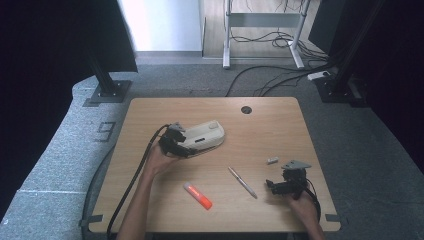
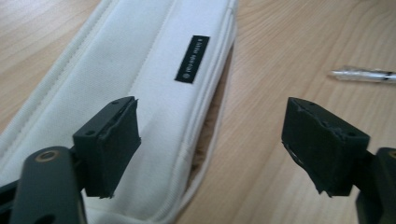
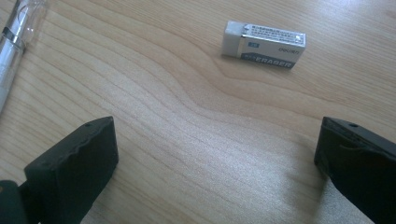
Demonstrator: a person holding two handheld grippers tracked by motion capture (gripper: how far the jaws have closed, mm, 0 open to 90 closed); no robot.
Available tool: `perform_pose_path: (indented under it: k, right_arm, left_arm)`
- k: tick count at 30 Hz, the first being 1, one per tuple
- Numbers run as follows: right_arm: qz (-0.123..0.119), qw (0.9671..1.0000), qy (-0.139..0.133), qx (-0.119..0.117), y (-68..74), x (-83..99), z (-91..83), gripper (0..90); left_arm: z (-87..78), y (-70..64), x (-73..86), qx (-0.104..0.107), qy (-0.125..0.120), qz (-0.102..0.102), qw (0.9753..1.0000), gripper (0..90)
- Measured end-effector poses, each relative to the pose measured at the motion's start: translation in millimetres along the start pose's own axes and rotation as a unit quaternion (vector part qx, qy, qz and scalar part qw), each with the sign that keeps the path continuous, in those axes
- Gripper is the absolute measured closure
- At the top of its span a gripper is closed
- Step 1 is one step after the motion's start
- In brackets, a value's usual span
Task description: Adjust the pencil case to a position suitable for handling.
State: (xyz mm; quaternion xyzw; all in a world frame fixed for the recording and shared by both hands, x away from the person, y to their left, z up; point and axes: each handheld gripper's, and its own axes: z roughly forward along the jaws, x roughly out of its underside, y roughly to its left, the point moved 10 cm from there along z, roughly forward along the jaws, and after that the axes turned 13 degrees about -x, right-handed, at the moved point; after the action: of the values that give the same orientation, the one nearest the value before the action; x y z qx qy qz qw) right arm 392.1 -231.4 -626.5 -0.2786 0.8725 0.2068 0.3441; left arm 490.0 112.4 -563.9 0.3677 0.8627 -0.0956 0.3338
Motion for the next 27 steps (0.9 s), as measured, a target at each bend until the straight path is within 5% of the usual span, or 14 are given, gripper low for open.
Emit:
perform_pose_path:
  k: [14, 27]
  right_arm:
    - [0.000, 1.0000, 0.000, 0.000, 0.0, 0.0, 0.0, 0.0]
    - [0.000, 1.0000, 0.000, 0.000, 0.0, 0.0, 0.0, 0.0]
  left_arm:
    - [16.8, 13.1, 9.4, -0.010, 0.004, 0.009, 0.9999, 42.7]
    - [16.7, 12.4, 22.2, -0.028, 0.002, 0.030, 0.9991, 51.4]
